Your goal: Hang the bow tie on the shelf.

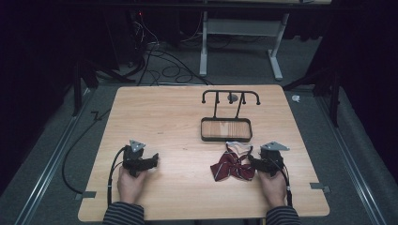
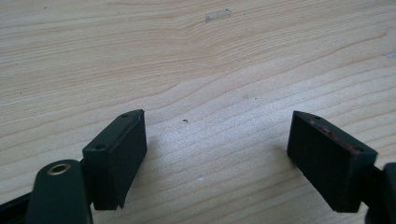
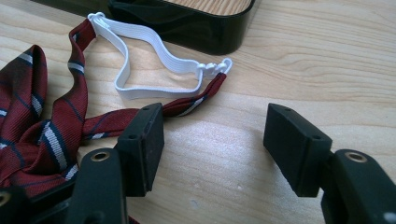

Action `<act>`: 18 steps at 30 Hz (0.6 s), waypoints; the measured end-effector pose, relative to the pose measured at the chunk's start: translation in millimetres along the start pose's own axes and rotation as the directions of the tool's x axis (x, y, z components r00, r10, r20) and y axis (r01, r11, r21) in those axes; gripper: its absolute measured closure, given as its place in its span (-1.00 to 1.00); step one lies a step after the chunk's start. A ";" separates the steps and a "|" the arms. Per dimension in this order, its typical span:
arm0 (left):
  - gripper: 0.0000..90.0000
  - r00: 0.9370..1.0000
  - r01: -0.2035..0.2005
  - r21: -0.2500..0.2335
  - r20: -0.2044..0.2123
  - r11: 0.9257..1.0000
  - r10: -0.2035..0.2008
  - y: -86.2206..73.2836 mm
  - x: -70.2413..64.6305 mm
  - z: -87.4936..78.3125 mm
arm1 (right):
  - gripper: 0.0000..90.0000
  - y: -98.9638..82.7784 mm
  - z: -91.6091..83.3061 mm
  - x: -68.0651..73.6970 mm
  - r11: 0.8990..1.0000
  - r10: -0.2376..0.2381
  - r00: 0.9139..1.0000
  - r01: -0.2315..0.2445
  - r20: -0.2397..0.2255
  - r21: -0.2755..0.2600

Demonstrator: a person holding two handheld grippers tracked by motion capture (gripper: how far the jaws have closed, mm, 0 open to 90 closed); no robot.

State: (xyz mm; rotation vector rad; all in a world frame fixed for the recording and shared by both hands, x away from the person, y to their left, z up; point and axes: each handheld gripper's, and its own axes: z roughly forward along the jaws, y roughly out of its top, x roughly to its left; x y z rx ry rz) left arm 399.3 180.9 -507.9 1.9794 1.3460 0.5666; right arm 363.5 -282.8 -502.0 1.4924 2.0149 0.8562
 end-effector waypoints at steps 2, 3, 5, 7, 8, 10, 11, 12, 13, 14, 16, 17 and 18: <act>-0.55 1.000 0.000 0.002 0.000 1.000 0.000 0.1 0.0 -0.1 | -0.12 -0.2 0.0 0.8 1.000 0.000 1.000 0.000 -0.001 -0.003; -0.55 1.000 0.000 0.002 0.000 1.000 0.000 0.1 0.0 -0.1 | -0.12 -0.2 0.0 0.8 1.000 0.000 1.000 0.000 -0.001 -0.003; -0.55 1.000 0.000 0.000 0.000 1.000 0.000 0.0 0.0 0.0 | -0.13 -0.4 -0.4 1.5 1.000 -0.002 1.000 0.002 -0.002 0.000; -0.55 1.000 -0.001 0.002 0.000 1.000 0.001 0.1 0.1 -0.1 | -0.13 -0.5 -0.5 2.3 1.000 -0.002 1.000 0.002 -0.005 0.001; -0.55 1.000 0.000 0.001 0.000 1.000 0.000 0.0 0.0 0.0 | -0.13 -0.5 -0.5 2.3 1.000 -0.002 1.000 0.002 -0.005 0.001; -0.55 1.000 0.000 0.002 0.000 1.000 0.000 0.1 0.0 -0.1 | -0.13 -0.5 -0.6 2.3 1.000 -0.001 1.000 0.001 -0.004 0.003; -0.55 1.000 0.000 0.002 0.000 1.000 0.000 0.1 0.0 -0.1 | -0.13 -0.5 -0.6 2.2 1.000 -0.001 1.000 0.001 -0.004 0.002; -0.55 1.000 0.001 0.000 0.000 1.000 -0.001 0.0 -0.1 0.1 | -0.13 -0.4 -0.6 2.1 1.000 -0.002 1.000 0.002 -0.005 0.002; -0.55 1.000 0.001 0.000 -0.001 1.000 -0.001 0.1 -0.1 0.1 | -0.13 -0.4 -0.6 2.1 1.000 -0.002 1.000 0.002 -0.005 0.003; -0.55 1.000 0.001 0.000 -0.001 1.000 -0.001 0.1 -0.1 0.1 | -0.13 -0.5 -0.5 2.1 1.000 -0.001 1.000 0.001 -0.005 0.001; -0.55 1.000 0.002 -0.001 -0.001 1.000 -0.002 0.1 -0.1 0.2 | -0.13 -0.5 -0.5 2.0 1.000 -0.002 1.000 0.002 -0.006 0.001; -0.55 1.000 0.002 -0.001 -0.001 1.000 -0.002 0.1 -0.1 0.2 | -0.13 -0.5 -0.5 2.0 1.000 -0.002 1.000 0.002 -0.006 0.001; -0.55 1.000 0.001 0.000 0.000 1.000 -0.001 0.2 -0.1 0.1 | -0.13 -0.5 -0.4 2.1 1.000 -0.001 1.000 0.001 -0.006 0.001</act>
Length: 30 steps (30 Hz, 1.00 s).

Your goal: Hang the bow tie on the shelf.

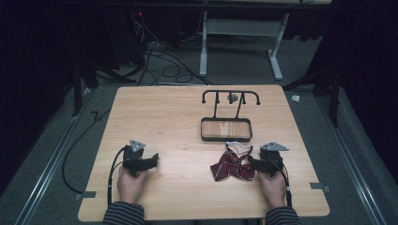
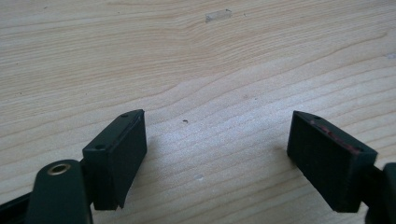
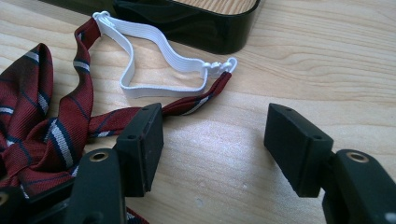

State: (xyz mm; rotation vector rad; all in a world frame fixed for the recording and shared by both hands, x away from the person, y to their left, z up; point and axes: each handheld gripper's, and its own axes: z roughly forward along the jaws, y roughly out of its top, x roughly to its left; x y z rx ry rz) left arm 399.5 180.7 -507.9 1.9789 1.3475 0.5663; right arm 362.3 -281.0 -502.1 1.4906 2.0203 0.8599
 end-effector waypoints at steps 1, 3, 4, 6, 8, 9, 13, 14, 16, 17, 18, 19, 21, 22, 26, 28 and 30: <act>-0.55 1.000 0.000 0.000 0.000 1.000 0.000 0.0 0.0 0.0 | -0.13 0.1 -0.1 0.0 1.000 -0.001 1.000 0.001 0.001 0.002; -0.55 1.000 0.000 0.000 0.000 1.000 0.000 0.0 0.0 0.0 | -0.13 0.1 0.0 0.1 1.000 0.001 1.000 -0.001 0.002 0.002; -0.55 1.000 0.000 0.000 0.000 1.000 0.000 0.0 0.0 0.0 | -0.13 0.2 0.1 0.1 1.000 0.001 1.000 -0.001 0.001 0.001; -0.55 1.000 0.000 0.000 0.000 1.000 0.000 0.0 0.0 0.0 | -0.13 0.2 0.2 0.1 1.000 0.001 1.000 -0.001 0.001 0.000; -0.55 1.000 0.001 0.000 0.000 1.000 -0.001 0.1 0.0 0.0 | -0.12 0.4 0.2 -0.1 1.000 0.002 1.000 -0.002 0.002 0.002; -0.55 1.000 0.000 0.000 0.000 1.000 0.000 0.1 0.0 0.0 | -0.12 0.4 0.2 -0.1 1.000 0.002 1.000 -0.002 0.002 0.002; -0.55 1.000 0.000 0.000 0.000 1.000 0.000 0.1 0.0 0.0 | -0.11 0.4 0.3 -0.3 1.000 0.002 1.000 -0.002 0.002 0.000; -0.55 1.000 0.000 0.000 0.000 1.000 0.000 0.1 0.0 0.0 | -0.06 0.4 0.4 -0.6 1.000 0.005 1.000 -0.005 0.004 -0.004; -0.55 1.000 0.001 -0.002 0.000 1.000 -0.001 0.0 -0.1 0.1 | -0.02 0.5 0.4 -0.8 1.000 0.007 1.000 -0.007 0.003 -0.007; -0.55 1.000 0.001 -0.002 0.000 1.000 -0.001 0.0 -0.1 0.1 | -0.02 0.5 0.4 -0.8 1.000 0.007 1.000 -0.007 0.003 -0.007; -0.55 1.000 0.001 0.000 0.000 1.000 -0.001 0.1 0.0 0.0 | 0.03 0.5 0.2 -0.6 1.000 0.006 1.000 -0.006 0.003 -0.007; -0.55 1.000 0.001 0.000 0.000 1.000 -0.001 0.1 -0.1 0.0 | 0.03 0.5 0.2 -0.6 1.000 0.006 1.000 -0.006 0.003 -0.007; -0.55 1.000 0.001 -0.002 0.000 1.000 -0.001 0.0 -0.1 0.1 | 0.08 1.2 -0.3 -0.2 1.000 -0.002 1.000 0.002 0.000 -0.001; -0.55 1.000 0.001 -0.002 0.000 1.000 -0.001 0.0 -0.1 0.1 | 0.12 2.8 -1.7 0.5 1.000 -0.009 1.000 0.008 0.004 0.008; -0.55 1.000 0.001 -0.002 0.000 1.000 -0.001 0.0 -0.1 0.1 | 0.18 6.0 -8.1 0.6 1.000 0.004 1.000 -0.004 -0.010 -0.017; -0.55 1.000 0.001 -0.002 0.000 1.000 -0.001 0.0 -0.1 0.1 | 0.19 6.6 -9.4 0.8 1.000 0.009 1.000 -0.009 -0.013 -0.018; -0.55 1.000 0.000 0.000 0.000 1.000 0.000 0.1 -0.1 0.0 | 0.20 8.8 -12.4 1.3 1.000 0.010 1.000 -0.011 -0.020 -0.019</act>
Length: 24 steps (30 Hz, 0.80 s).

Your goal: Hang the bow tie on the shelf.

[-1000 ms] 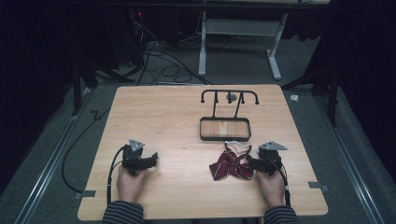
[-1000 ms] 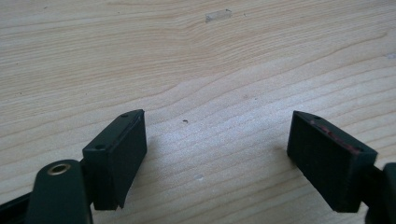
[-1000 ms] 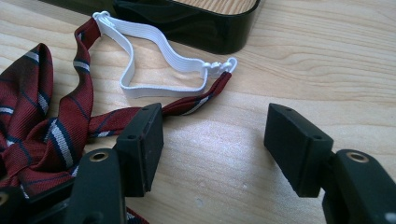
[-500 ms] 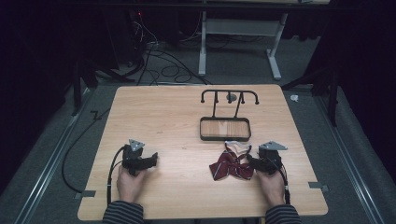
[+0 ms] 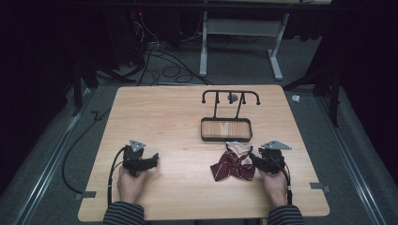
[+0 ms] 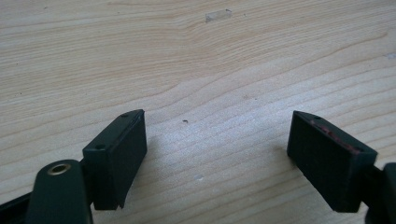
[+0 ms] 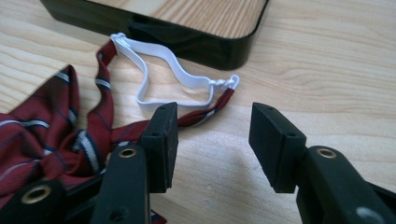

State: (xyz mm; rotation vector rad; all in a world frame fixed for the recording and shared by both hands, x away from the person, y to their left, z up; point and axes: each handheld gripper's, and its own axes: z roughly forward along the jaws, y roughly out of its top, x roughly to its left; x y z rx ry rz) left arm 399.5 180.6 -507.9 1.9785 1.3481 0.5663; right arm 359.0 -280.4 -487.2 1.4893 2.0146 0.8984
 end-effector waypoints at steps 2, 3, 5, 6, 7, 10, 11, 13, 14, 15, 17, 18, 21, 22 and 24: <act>-0.55 1.000 0.000 0.000 0.000 1.000 0.000 0.0 0.0 0.0 | 0.21 2.9 -3.2 1.1 1.000 -0.001 1.000 0.001 -0.006 -0.006; -0.55 1.000 0.000 -0.001 0.000 1.000 0.000 -0.1 0.0 0.1 | 0.22 3.9 -4.1 1.4 1.000 -0.002 1.000 0.002 -0.006 -0.007; -0.55 1.000 0.000 0.000 0.000 1.000 0.000 0.0 0.0 0.0 | 0.22 6.5 -5.9 2.6 1.000 0.000 1.000 0.000 -0.011 -0.011; -0.55 1.000 0.000 0.000 0.000 1.000 0.000 0.0 0.0 0.0 | 0.22 8.8 -6.7 3.7 1.000 -0.002 1.000 0.002 -0.013 -0.014; -0.55 1.000 0.000 0.000 0.000 1.000 0.000 0.0 0.0 0.0 | 0.22 8.8 -6.7 3.7 1.000 -0.002 1.000 0.002 -0.013 -0.014; -0.55 1.000 0.000 -0.001 0.000 1.000 0.000 -0.1 0.0 0.1 | 0.22 12.0 -7.8 6.6 1.000 0.005 1.000 -0.006 -0.022 -0.016; -0.55 1.000 0.000 -0.001 0.000 1.000 0.000 -0.1 0.0 0.1 | 0.22 12.0 -7.8 6.6 1.000 0.005 1.000 -0.006 -0.022 -0.016; -0.55 1.000 -0.001 0.000 0.002 1.000 0.001 -0.1 -0.1 -0.1 | 0.22 13.5 -7.7 8.4 1.000 0.008 1.000 -0.009 -0.021 -0.015; -0.55 1.000 -0.002 0.000 0.002 1.000 0.002 -0.1 -0.1 -0.1 | 0.22 14.3 -7.6 9.2 1.000 0.005 1.000 -0.005 -0.020 -0.014; -0.55 1.000 -0.001 0.000 0.002 1.000 0.001 -0.1 -0.1 -0.1 | 0.22 14.9 -7.3 10.1 1.000 0.006 1.000 -0.006 -0.018 -0.012; -0.55 1.000 -0.002 -0.001 0.001 1.000 0.002 -0.2 -0.2 -0.1 | 0.22 16.8 -6.0 12.0 1.000 0.006 1.000 -0.006 -0.017 -0.009; -0.55 1.000 -0.002 0.000 0.003 1.000 0.002 -0.2 -0.2 -0.2 | 0.22 16.8 -6.0 12.0 1.000 0.006 1.000 -0.006 -0.017 -0.009; -0.55 1.000 -0.003 -0.002 0.002 1.000 0.003 -0.2 -0.3 -0.1 | 0.22 18.7 -4.0 13.6 1.000 0.007 1.000 -0.007 -0.016 -0.003; -0.55 1.000 -0.002 -0.002 0.002 1.000 0.002 -0.2 -0.3 -0.1 | 0.22 19.2 -3.2 13.7 1.000 0.003 1.000 -0.003 -0.016 -0.004; -0.55 1.000 -0.003 -0.002 0.002 1.000 0.003 -0.2 -0.3 -0.1 | 0.22 20.2 -1.7 14.6 1.000 0.003 1.000 -0.003 -0.015 0.001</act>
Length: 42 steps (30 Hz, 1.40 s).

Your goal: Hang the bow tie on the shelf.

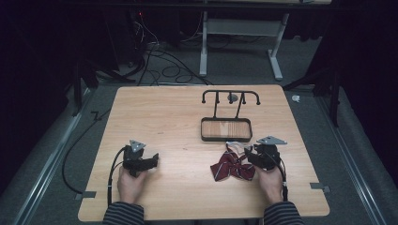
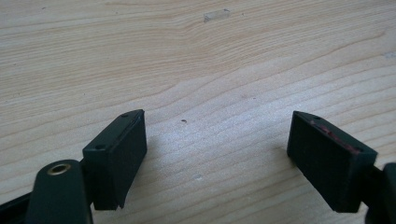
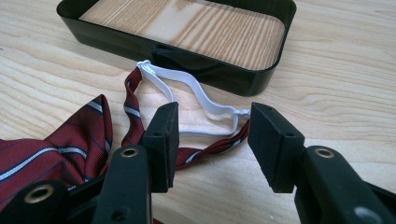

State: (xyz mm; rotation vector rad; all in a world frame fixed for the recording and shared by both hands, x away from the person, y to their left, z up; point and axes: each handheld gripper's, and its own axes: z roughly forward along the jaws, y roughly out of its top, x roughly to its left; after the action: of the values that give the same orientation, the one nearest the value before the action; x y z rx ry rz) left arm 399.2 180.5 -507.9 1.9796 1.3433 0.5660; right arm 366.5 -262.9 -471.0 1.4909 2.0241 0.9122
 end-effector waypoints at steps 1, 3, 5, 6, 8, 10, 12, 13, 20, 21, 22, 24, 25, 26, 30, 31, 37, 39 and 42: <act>-0.55 1.000 0.000 0.000 -0.001 1.000 0.000 0.0 0.0 0.0 | 0.22 0.7 1.5 0.6 1.000 0.001 1.000 -0.001 0.000 0.004; -0.55 1.000 0.000 0.000 0.000 1.000 0.000 0.0 0.0 0.0 | 0.22 1.4 3.6 1.1 1.000 0.001 1.000 -0.001 0.000 0.010; -0.55 1.000 0.001 0.000 -0.001 1.000 -0.001 0.0 0.0 0.0 | 0.22 2.0 7.7 1.8 1.000 -0.001 1.000 0.001 0.000 0.020; -0.55 1.000 0.000 0.001 0.001 1.000 0.000 0.0 0.1 -0.1 | 0.22 2.0 7.7 1.8 1.000 -0.001 1.000 0.001 0.000 0.020; -0.55 1.000 0.001 0.000 -0.001 1.000 -0.001 0.0 0.0 0.0 | 0.22 1.9 10.7 2.2 1.000 0.002 1.000 -0.002 0.000 0.027; -0.55 1.000 0.000 0.001 0.001 1.000 0.000 0.0 0.1 -0.1 | 0.22 1.4 14.6 1.7 0.999 0.002 1.000 -0.002 0.002 0.041; -0.55 1.000 0.000 0.001 0.001 1.000 0.000 0.0 0.1 -0.1 | 0.23 1.2 15.7 1.3 0.999 0.000 1.000 0.000 0.004 0.044; -0.55 1.000 0.000 0.001 0.000 1.000 0.000 0.0 0.1 -0.1 | 0.23 1.0 16.3 1.4 0.999 0.004 1.000 -0.004 0.006 0.049; -0.55 1.000 0.000 0.001 0.001 1.000 0.000 0.0 0.1 -0.1 | 0.29 0.2 21.0 -1.8 0.998 0.006 1.000 -0.007 0.017 0.069; -0.55 1.000 0.001 0.000 0.000 1.000 -0.001 0.0 0.0 0.0 | 0.31 0.1 21.6 -2.3 0.997 0.007 1.000 -0.008 0.016 0.072; -0.55 1.000 0.000 0.000 0.000 1.000 0.000 0.0 0.0 0.0 | 0.32 0.0 22.1 -2.5 0.997 0.008 1.000 -0.009 0.014 0.075; -0.55 1.000 0.000 0.001 0.000 1.000 0.000 0.0 0.0 -0.1 | 0.36 -0.2 23.0 -3.1 0.997 0.009 1.000 -0.010 0.015 0.080; -0.55 1.000 0.000 0.000 0.000 1.000 0.000 0.0 0.0 0.0 | 0.39 -0.5 23.7 -3.9 0.997 0.008 1.000 -0.010 0.016 0.083; -0.55 1.000 0.000 0.000 0.000 1.000 0.000 0.0 0.0 0.0 | 0.44 -0.8 24.4 -4.4 0.996 0.011 1.000 -0.012 0.015 0.088; -0.55 1.000 0.000 0.000 0.000 1.000 0.000 0.0 0.0 0.0 | 0.55 -1.5 26.2 -4.8 0.995 0.008 1.000 -0.009 0.010 0.103; -0.55 1.000 0.000 0.001 0.000 1.000 0.000 0.0 0.1 -0.1 | 0.66 -2.8 27.3 -4.1 0.995 0.000 1.000 -0.001 0.009 0.104; -0.55 1.000 0.000 0.000 0.000 1.000 0.000 0.0 0.0 0.0 | 0.90 -3.7 26.8 -3.6 0.995 -0.006 1.000 0.006 -0.003 0.102; -0.55 1.000 0.000 0.000 0.000 1.000 0.000 0.0 0.0 0.0 | 0.97 -3.4 26.9 -2.1 0.994 -0.018 1.000 0.019 -0.005 0.104; -0.55 1.000 0.000 0.001 0.001 1.000 0.000 0.0 0.1 -0.1 | 1.00 -3.0 26.8 -1.0 0.994 -0.026 1.000 0.026 -0.004 0.106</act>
State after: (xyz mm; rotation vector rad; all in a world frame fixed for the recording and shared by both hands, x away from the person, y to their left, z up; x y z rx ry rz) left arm 399.2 180.6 -507.8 1.9803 1.3437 0.5641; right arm 383.6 -258.1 -491.3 1.5152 2.1186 0.8079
